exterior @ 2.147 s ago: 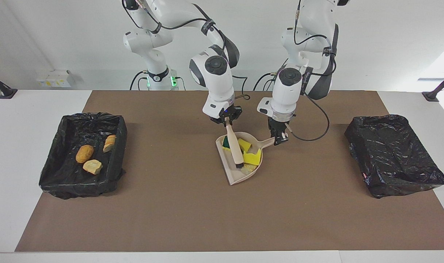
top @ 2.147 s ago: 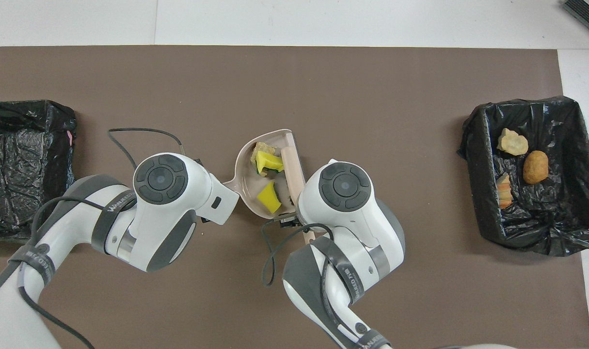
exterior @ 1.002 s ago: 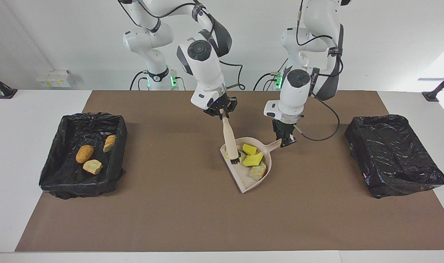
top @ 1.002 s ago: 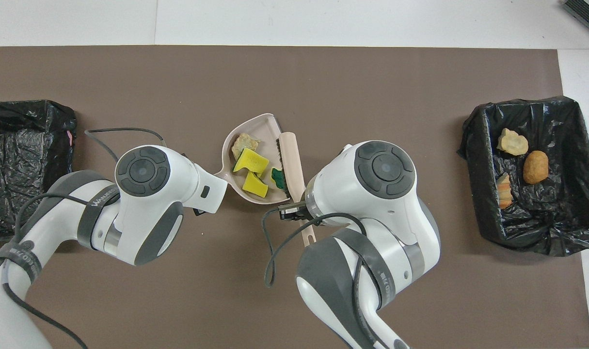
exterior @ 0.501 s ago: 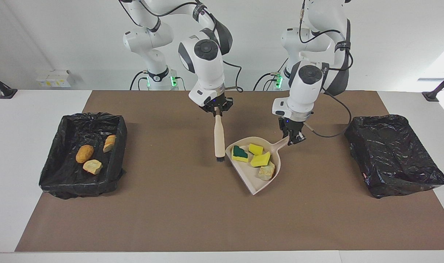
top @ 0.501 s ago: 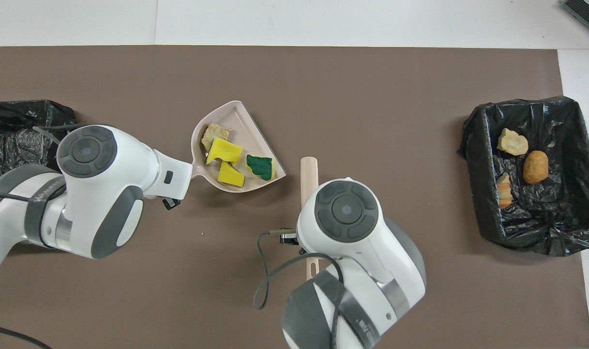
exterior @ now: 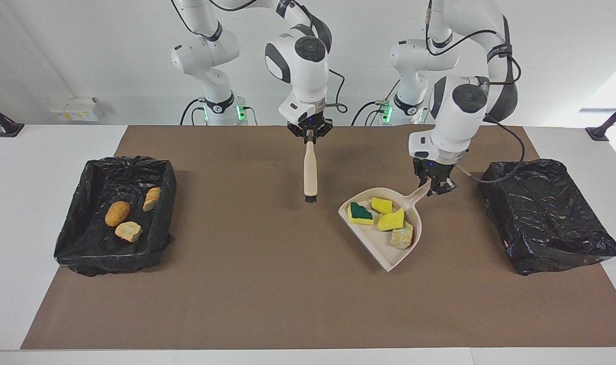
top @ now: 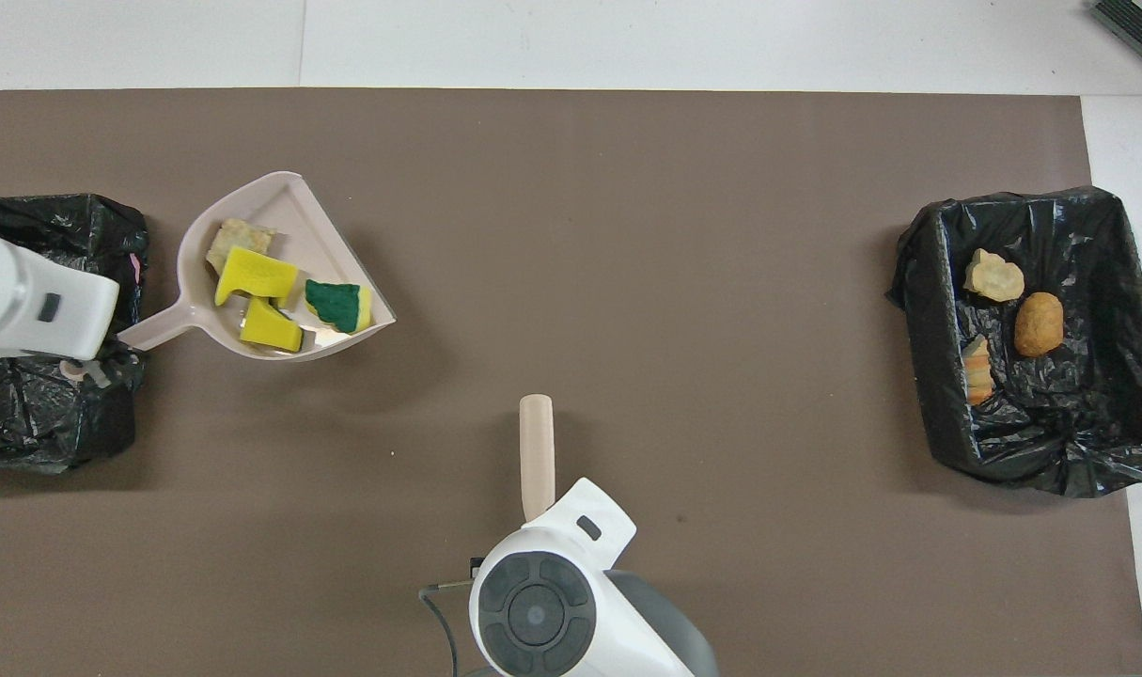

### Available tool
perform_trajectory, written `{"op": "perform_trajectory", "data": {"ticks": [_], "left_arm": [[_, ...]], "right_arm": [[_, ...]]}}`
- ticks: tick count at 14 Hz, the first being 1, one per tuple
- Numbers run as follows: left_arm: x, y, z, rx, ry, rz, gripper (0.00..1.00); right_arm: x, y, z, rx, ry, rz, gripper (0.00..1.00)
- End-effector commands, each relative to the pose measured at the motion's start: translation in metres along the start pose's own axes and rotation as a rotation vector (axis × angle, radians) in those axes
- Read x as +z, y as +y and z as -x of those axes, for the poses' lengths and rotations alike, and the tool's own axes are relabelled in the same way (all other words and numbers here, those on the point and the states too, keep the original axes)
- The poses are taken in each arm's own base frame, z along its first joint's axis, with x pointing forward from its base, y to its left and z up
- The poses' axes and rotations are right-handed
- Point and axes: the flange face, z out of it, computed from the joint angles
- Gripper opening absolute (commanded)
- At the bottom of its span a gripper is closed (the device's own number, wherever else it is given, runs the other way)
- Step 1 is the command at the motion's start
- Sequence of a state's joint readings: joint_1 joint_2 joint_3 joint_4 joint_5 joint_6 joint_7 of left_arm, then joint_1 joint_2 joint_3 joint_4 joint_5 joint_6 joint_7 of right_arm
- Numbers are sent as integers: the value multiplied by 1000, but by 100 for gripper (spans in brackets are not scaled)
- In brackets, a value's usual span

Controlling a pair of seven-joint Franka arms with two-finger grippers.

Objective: Sweep and dump trash in bin
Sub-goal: 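Carry the loaded dustpan with the left gripper over the nearby bin, then tip the dustpan with the left gripper to dump sponges into the bin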

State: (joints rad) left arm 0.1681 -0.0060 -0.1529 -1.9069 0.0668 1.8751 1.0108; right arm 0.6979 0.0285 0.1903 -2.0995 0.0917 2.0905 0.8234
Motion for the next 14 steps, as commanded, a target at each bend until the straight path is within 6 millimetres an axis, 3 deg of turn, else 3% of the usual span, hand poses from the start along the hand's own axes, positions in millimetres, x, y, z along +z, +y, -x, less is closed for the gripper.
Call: {"op": "perform_trajectory", "data": {"ticks": [1, 5, 6, 7, 9, 10, 11, 13, 14], "left_arm": [[-26, -33, 58, -83, 25, 0, 0], [-40, -78, 161, -225, 29, -30, 0], [-45, -90, 183, -218, 30, -54, 0], [-50, -98, 199, -230, 34, -73, 0], [-51, -104, 228, -267, -3, -101, 0], [-52, -107, 238, -273, -22, -124, 0], [-54, -110, 259, -294, -51, -155, 0], [-57, -114, 282, -244, -136, -194, 0], [-58, -116, 297, -216, -196, -213, 0]], "right_arm": [[32, -17, 10, -13, 23, 23, 0], [44, -25, 13, -25, 39, 34, 0], [43, -26, 13, -19, 35, 37, 25], [43, -25, 13, -9, 33, 39, 30], [44, -25, 12, -7, 31, 41, 61], [44, -25, 10, -4, 28, 44, 70], [41, -26, 9, -5, 27, 49, 73], [24, -24, 1, -2, 14, 67, 85], [11, -20, -8, 13, 13, 68, 100]]}}
